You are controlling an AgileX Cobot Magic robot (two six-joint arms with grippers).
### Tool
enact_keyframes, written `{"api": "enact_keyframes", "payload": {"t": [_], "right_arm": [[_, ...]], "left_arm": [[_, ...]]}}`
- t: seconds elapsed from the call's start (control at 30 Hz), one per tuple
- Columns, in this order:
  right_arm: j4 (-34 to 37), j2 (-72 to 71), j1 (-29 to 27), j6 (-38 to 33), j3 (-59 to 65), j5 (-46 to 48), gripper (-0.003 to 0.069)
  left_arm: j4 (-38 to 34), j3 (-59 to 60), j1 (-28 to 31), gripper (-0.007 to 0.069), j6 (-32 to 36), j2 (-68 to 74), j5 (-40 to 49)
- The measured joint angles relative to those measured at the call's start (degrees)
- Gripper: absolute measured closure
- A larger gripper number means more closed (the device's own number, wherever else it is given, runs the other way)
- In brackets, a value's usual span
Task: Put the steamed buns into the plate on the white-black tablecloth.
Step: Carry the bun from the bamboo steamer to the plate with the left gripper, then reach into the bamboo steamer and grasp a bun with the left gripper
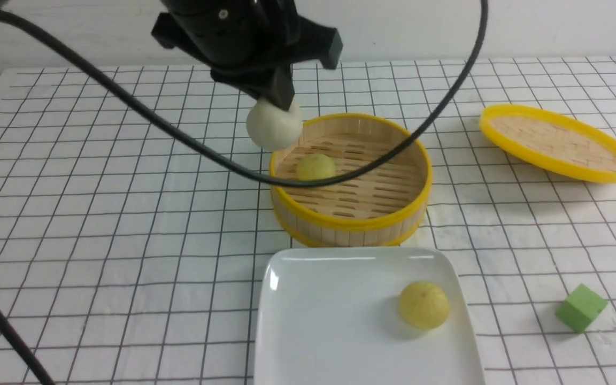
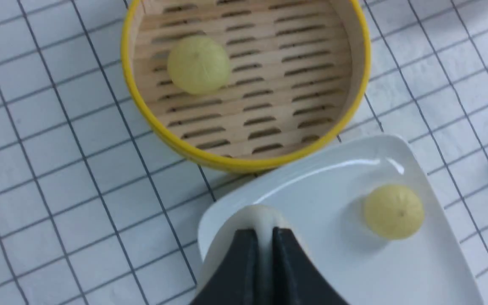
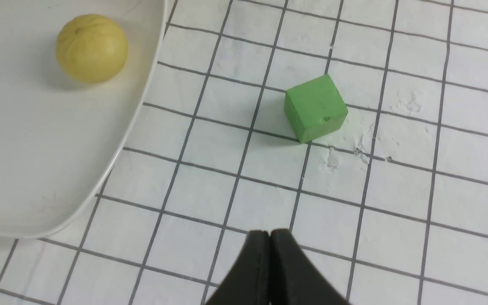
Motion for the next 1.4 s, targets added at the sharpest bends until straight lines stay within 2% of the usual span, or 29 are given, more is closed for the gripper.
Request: {"api": "enact_keyframes", "payload": {"t": [0.2,0.3,0.43,0.53,0.63,0.67,0.7,0.83,0.93,1.03,1.13,1.4], "right_arm": [[0.11,0.0,0.0,0.0,0.0,0.01,0.065],[0.1,0.0,0.0,0.05,0.0,0.06,0.0646],[0.05,0.0,0.0,0.05,0.0,0.06,0.0643],[0.11,0.0,0.0,0.05,0.0,0.06,0.0642],[0.1,0.0,0.0,0.05,0.0,0.06,0.0637],[0.1,0.0,0.0,0.05,0.0,0.06,0.0636],[0.1,0.0,0.0,0.05,0.0,0.06,0.0634],[0.1,0.0,0.0,0.05,0.0,0.11,0.0631],[0.1,0.0,0.0,0.11,0.0,0.11,0.063],[0.1,0.0,0.0,0.17,0.0,0.05,0.0628],[0.1,0.0,0.0,0.17,0.0,0.05,0.0627],[0.15,0.0,0.0,0.17,0.0,0.05,0.0622]], "left_arm": [[-10.06,15.4,-0.51,0.0595,3.54,4.2,-2.57],[-11.17,19.8,-1.63,0.0594,5.48,6.98,-8.32],[-11.57,20.9,-3.05,0.0578,6.14,10.26,-11.78],[-11.58,20.9,-3.64,0.0543,6.26,11.85,-12.85],[-11.41,20.9,-3.84,0.0431,6.31,13.28,-13.61],[-11.41,20.9,-3.91,0.0431,6.31,13.3,-13.61],[-11.28,20.71,-3.91,0.0377,6.11,13.34,-13.75],[-8.92,16.28,-3.91,0.0231,3.95,13.34,-13.31],[-4.0,10.4,-3.91,0.0165,0.03,13.48,-13.31],[0.36,3.76,-3.28,0.0151,-5.51,14.87,-12.21],[1.93,-2.37,-1.6,0.0149,-7.82,17.68,-10.95],[0.57,-14.8,3.78,0.0147,-8.67,29.47,-10.2]]}}
